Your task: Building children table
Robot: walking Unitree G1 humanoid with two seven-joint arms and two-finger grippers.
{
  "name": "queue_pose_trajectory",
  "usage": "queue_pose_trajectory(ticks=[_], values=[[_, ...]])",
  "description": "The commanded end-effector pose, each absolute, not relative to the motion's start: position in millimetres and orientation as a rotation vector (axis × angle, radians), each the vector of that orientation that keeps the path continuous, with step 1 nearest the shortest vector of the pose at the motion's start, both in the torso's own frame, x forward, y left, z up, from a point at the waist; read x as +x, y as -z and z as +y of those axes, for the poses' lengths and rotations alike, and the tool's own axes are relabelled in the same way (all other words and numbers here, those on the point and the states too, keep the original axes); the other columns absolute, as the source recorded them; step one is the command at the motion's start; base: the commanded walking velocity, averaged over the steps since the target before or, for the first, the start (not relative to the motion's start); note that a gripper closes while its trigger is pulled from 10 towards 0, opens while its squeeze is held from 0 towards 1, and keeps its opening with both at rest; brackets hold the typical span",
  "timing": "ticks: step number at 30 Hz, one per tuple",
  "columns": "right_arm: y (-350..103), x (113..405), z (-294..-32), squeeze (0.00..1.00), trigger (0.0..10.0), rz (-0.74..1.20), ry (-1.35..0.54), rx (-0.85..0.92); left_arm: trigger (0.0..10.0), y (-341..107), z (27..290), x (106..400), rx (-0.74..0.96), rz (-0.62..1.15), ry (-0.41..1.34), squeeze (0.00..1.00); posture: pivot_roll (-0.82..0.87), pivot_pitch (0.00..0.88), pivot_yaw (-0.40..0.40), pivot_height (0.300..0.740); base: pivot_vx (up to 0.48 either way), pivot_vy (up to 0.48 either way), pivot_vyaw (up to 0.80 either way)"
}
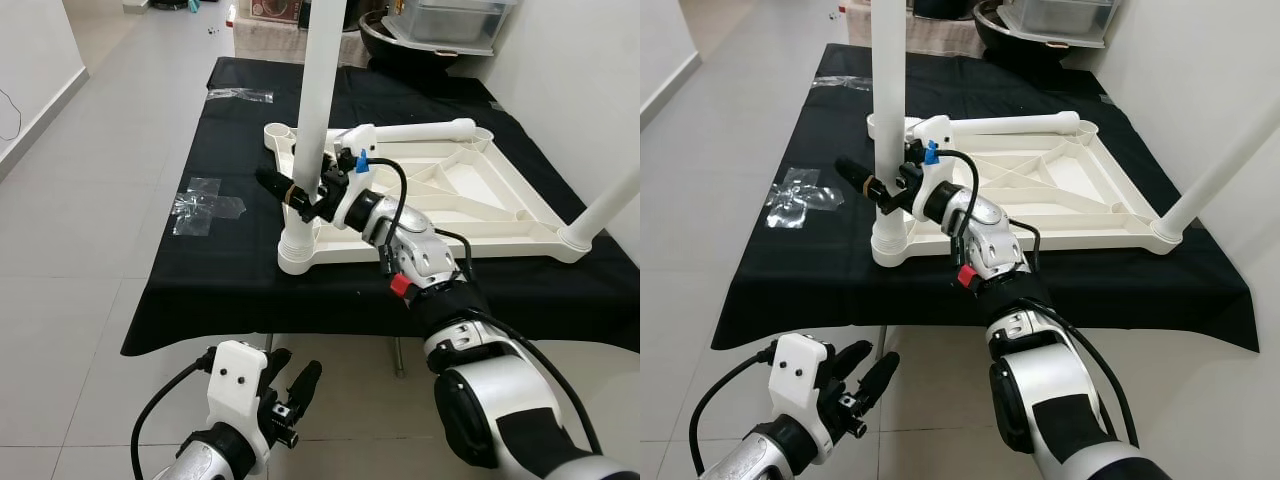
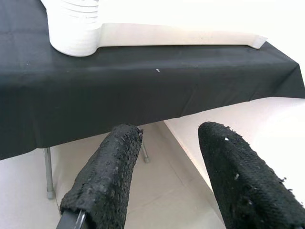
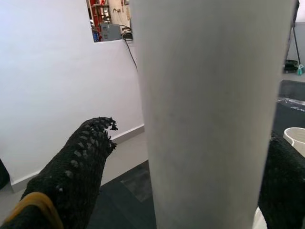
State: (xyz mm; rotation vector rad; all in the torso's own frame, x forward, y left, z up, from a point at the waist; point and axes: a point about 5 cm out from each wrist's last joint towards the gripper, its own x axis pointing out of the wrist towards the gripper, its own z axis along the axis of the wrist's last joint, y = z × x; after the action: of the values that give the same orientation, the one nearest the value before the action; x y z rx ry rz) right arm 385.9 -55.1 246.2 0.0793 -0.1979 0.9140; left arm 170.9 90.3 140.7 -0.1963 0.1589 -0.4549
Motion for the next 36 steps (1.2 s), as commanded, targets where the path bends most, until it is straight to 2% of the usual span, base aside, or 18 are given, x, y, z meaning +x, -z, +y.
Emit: queue_pose_trajectory(ticks=[1, 2, 3, 14, 24, 26, 28, 30, 31, 33, 34, 36], values=[[-248, 387, -51, 0.00, 9.4, -0.204, -0.921, 0.059, 10.0, -140, 88, 170, -0.192, 0.172, 0.460, 0.00, 0.13, 0.103, -0.158, 0.740, 0.000, 0.000, 0.00], [-248, 387, -50, 0.00, 9.4, -0.204, -0.922, 0.060, 10.0, -140, 88, 170, -0.191, 0.172, 0.460, 0.00, 0.13, 0.103, -0.158, 0.740, 0.000, 0.000, 0.00], [-248, 387, -49, 0.00, 0.0, -0.203, -0.925, 0.064, 10.0, -140, 88, 169, -0.191, 0.173, 0.461, 0.00, 0.13, 0.103, -0.157, 0.740, 0.000, 0.000, 0.00], [-247, 388, -39, 0.00, 0.0, -0.196, -0.939, 0.067, 10.0, -141, 88, 170, -0.188, 0.168, 0.455, 0.00, 0.12, 0.109, -0.160, 0.740, 0.000, 0.000, 0.00], [-243, 391, -45, 0.00, 0.0, -0.192, -0.872, 0.041, 10.0, -140, 88, 170, -0.193, 0.169, 0.450, 0.00, 0.12, 0.109, -0.165, 0.740, 0.000, 0.000, 0.00], [-240, 396, -53, 0.00, 0.0, -0.179, -0.765, 0.045, 10.0, -141, 89, 171, -0.197, 0.166, 0.440, 0.00, 0.12, 0.109, -0.163, 0.740, 0.000, 0.000, 0.00], [-240, 396, -53, 0.00, 0.0, -0.179, -0.765, 0.045, 10.0, -141, 89, 171, -0.197, 0.166, 0.440, 0.00, 0.12, 0.109, -0.163, 0.740, 0.000, 0.000, 0.00], [-236, 403, -66, 0.00, 0.0, -0.147, -0.572, 0.073, 10.0, -142, 90, 172, -0.192, 0.160, 0.435, 0.00, 0.12, 0.107, -0.162, 0.740, 0.000, 0.000, 0.00], [-236, 403, -66, 0.00, 0.0, -0.147, -0.572, 0.073, 10.0, -142, 90, 172, -0.192, 0.160, 0.435, 0.00, 0.12, 0.107, -0.162, 0.740, 0.000, 0.000, 0.00], [-228, 409, -79, 0.00, 0.0, -0.105, -0.336, 0.088, 10.0, -142, 91, 173, -0.187, 0.156, 0.432, 0.00, 0.12, 0.106, -0.157, 0.740, 0.000, 0.000, 0.00], [-228, 409, -79, 0.00, 0.0, -0.105, -0.336, 0.088, 10.0, -142, 91, 173, -0.187, 0.156, 0.432, 0.00, 0.12, 0.106, -0.157, 0.740, 0.000, 0.000, 0.00], [-222, 411, -91, 0.00, 0.0, -0.070, -0.131, 0.114, 10.0, -142, 91, 174, -0.180, 0.154, 0.429, 0.00, 0.12, 0.106, -0.157, 0.740, 0.000, 0.000, 0.00]])
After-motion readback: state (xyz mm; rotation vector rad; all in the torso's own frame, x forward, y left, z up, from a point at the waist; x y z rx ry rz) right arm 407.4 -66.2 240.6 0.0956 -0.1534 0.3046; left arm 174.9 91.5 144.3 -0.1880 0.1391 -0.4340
